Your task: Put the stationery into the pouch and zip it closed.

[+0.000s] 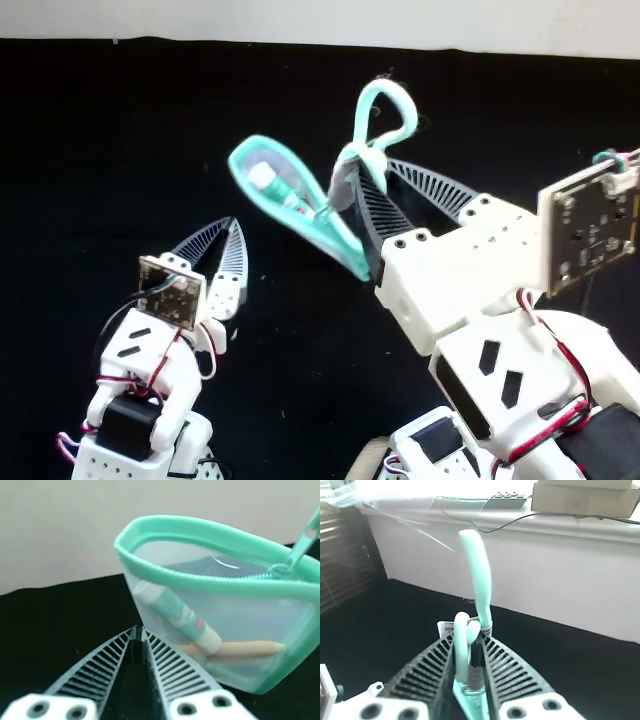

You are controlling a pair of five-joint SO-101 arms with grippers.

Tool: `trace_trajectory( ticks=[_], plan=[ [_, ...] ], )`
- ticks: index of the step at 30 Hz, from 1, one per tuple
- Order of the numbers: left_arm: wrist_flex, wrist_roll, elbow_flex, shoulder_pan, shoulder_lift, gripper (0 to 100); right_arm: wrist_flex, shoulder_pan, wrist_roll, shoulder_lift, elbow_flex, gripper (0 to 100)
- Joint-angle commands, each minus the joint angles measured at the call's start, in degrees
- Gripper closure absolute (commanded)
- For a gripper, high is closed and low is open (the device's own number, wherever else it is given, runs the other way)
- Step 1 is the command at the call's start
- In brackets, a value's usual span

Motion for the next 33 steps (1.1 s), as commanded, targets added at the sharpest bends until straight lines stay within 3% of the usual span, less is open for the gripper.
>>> trace_trajectory(
  ticks=[1,10,16,21,33],
  plan=[
    [0.2,-0.3,-2.9,0.8,-0.4,99,-1.3,0.7,-3.3,4.6,-3.9,99.2],
    [0.3,0.0,-3.1,1.4,-0.6,99,-1.4,0.7,-3.7,13.5,-12.5,99.2],
    [-0.1,0.0,-3.2,10.0,-0.5,99,-1.0,0.7,-3.8,18.6,-20.2,99.2],
    [-0.1,0.0,-5.8,12.5,-0.6,99,-0.9,0.4,-3.8,22.4,-26.6,99.2],
    [0.2,0.0,-9.3,13.8,-0.6,99,-0.9,0.5,-15.9,27.3,-37.1,99.2]
  ],
)
